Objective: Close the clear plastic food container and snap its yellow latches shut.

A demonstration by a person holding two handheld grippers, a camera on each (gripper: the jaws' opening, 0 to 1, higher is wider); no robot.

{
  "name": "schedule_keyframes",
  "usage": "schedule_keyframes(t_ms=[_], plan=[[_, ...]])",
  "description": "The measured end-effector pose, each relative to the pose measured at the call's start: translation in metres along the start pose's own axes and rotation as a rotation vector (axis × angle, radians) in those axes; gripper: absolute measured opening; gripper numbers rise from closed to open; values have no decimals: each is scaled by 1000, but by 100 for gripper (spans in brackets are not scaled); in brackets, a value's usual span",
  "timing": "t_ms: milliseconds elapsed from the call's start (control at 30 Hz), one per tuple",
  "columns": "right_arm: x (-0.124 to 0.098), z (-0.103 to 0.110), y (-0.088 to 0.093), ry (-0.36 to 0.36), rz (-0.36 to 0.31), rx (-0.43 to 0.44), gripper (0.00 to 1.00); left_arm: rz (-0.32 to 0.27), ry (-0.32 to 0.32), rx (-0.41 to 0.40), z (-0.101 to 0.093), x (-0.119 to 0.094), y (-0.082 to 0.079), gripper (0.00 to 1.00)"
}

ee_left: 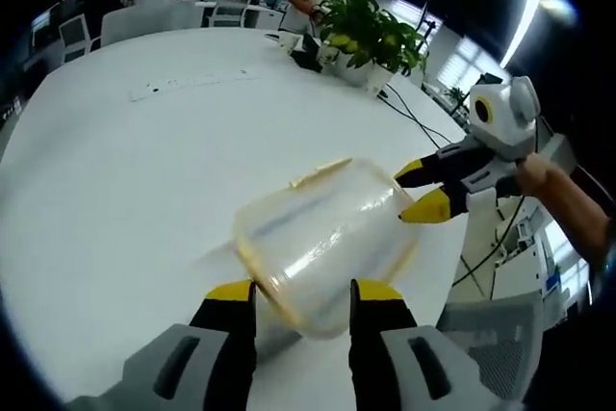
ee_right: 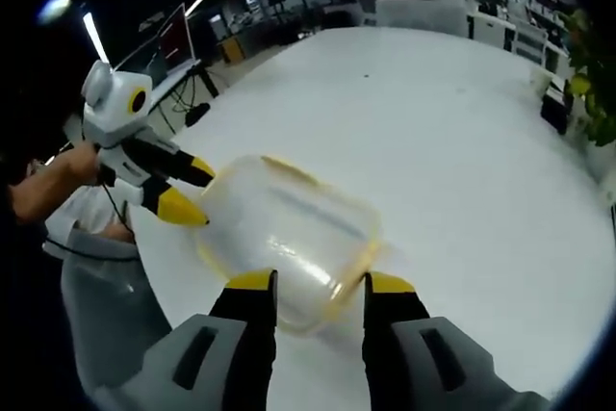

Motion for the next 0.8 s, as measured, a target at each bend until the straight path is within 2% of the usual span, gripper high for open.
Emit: schedule_keyframes(t_ms=[800], plan=[[8, 42, 6, -11, -16, 8, 31, 19, -7, -11, 10, -27, 33, 31]])
Point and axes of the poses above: the point that each gripper's makers call its tool centre point, and the gripper's own axes: x roughly forward along the fingers, z roughly to its left, y roughly out of its underside, the point moved 1 cm from there along -x, roughly backward along the fingers, and after that the axes turned 3 degrees about z, right-handed, at the moved point
